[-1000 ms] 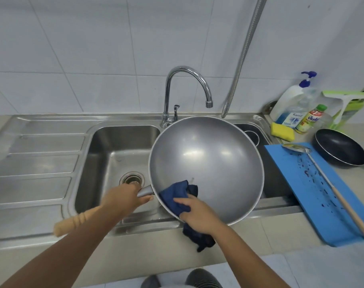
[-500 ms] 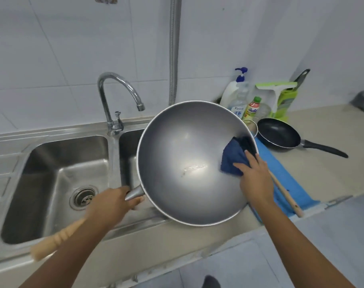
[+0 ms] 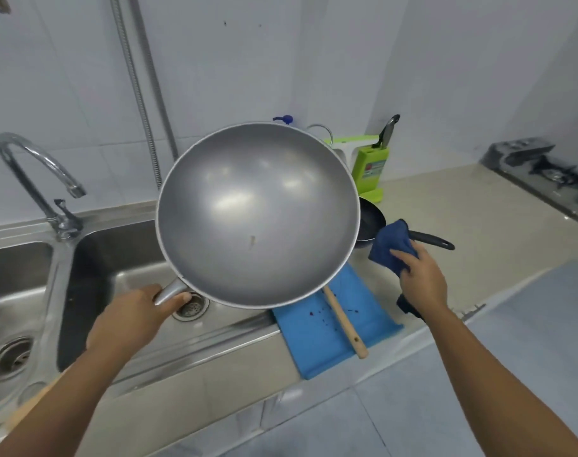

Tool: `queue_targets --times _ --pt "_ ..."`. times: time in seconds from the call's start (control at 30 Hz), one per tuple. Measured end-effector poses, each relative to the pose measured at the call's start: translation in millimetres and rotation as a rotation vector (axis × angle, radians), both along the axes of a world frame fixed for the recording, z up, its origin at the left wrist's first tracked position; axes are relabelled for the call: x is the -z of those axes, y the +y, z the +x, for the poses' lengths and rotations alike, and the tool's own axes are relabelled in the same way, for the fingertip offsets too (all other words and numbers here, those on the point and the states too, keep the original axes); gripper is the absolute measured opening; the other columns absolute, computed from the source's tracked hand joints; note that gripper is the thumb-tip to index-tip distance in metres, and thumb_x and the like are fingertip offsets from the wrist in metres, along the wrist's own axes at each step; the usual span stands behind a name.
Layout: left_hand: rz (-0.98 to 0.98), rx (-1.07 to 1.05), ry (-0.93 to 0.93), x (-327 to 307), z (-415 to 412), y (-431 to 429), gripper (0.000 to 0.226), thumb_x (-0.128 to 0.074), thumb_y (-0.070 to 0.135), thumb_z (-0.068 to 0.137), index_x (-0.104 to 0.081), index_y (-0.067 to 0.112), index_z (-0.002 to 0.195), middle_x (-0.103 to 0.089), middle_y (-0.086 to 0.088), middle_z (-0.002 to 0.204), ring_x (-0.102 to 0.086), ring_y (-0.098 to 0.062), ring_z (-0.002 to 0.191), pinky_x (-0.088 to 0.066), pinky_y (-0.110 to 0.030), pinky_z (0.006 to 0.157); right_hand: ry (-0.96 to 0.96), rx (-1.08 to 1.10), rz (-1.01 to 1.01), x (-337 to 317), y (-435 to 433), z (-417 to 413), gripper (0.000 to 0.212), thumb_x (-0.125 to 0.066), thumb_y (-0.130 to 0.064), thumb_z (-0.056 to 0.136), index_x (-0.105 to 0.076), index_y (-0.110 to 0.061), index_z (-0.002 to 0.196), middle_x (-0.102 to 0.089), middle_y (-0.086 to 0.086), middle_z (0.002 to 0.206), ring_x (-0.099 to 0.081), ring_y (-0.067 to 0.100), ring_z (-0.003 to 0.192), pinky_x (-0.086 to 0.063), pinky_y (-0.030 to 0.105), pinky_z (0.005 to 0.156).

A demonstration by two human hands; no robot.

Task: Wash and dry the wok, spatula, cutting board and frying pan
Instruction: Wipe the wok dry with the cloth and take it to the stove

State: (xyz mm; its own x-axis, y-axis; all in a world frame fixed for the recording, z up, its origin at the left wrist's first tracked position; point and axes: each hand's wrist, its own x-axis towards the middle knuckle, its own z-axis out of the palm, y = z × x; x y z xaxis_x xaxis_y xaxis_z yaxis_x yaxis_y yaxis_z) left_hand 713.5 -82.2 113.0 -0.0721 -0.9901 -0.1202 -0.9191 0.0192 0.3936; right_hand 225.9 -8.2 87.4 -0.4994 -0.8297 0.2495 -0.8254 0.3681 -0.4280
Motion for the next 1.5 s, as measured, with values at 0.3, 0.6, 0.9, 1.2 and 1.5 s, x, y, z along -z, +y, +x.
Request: queue_targets --times 0.3,0.6,0.9,1.2,1.5 --pt "0.043 -0.070 0.031 -5 -67 8 0.052 -0.053 0.062 0.088 -0.054 0.013 0.072 -0.060 -0.006 0.064 -0.058 -0.023 0.061 -0.040 -0.031 0.055 0.078 -0.150 0.438 86 -15 -45 0.047 -0.045 -0.031 0.091 -0.058 -0.017 0.134 -0.035 0.021 0.151 -0.044 0.048 0.122 -0.036 0.049 0.103" --pt "0.089 -0.043 0.143 7 -101 1 0.054 -0.048 0.067 0.088 -0.057 0.016 0.073 -0.063 -0.004 0.068 -0.060 -0.024 0.067 -0.047 -0.037 0.067 -0.360 0.001 0.086 34 0 -3 0.047 -0.040 -0.043 0.098 -0.047 -0.028 0.142 -0.034 0.004 0.154 -0.027 0.027 0.141 -0.028 0.044 0.115" --pt "0.059 0.099 0.340 -11 -158 9 0.052 -0.044 0.062 0.092 -0.053 0.014 0.075 -0.064 -0.004 0.073 -0.060 -0.023 0.069 -0.040 -0.035 0.060 -1.339 0.247 -0.597 -33 26 113 0.032 -0.043 -0.029 0.099 -0.064 -0.021 0.122 -0.069 -0.001 0.116 -0.063 0.015 0.111 -0.049 0.032 0.096" --pt "0.112 0.256 0.539 -8 -264 43 0.041 -0.044 0.059 0.092 -0.052 0.022 0.077 -0.064 -0.002 0.079 -0.061 -0.025 0.078 -0.046 -0.039 0.068 -1.358 0.275 -0.934 -62 61 100 0.030 -0.048 -0.007 0.099 -0.053 -0.024 0.123 -0.067 0.002 0.118 -0.070 0.019 0.100 -0.057 0.037 0.087" --pt "0.382 0.501 0.754 -3 -440 103 0.033 -0.049 0.045 0.095 -0.053 0.013 0.087 -0.063 -0.008 0.079 -0.059 -0.025 0.066 -0.052 -0.038 0.061 -1.194 0.529 -1.028 -86 141 -64 0.033 -0.046 0.004 0.093 -0.057 -0.013 0.119 -0.070 0.006 0.103 -0.072 0.025 0.085 -0.060 0.035 0.076"
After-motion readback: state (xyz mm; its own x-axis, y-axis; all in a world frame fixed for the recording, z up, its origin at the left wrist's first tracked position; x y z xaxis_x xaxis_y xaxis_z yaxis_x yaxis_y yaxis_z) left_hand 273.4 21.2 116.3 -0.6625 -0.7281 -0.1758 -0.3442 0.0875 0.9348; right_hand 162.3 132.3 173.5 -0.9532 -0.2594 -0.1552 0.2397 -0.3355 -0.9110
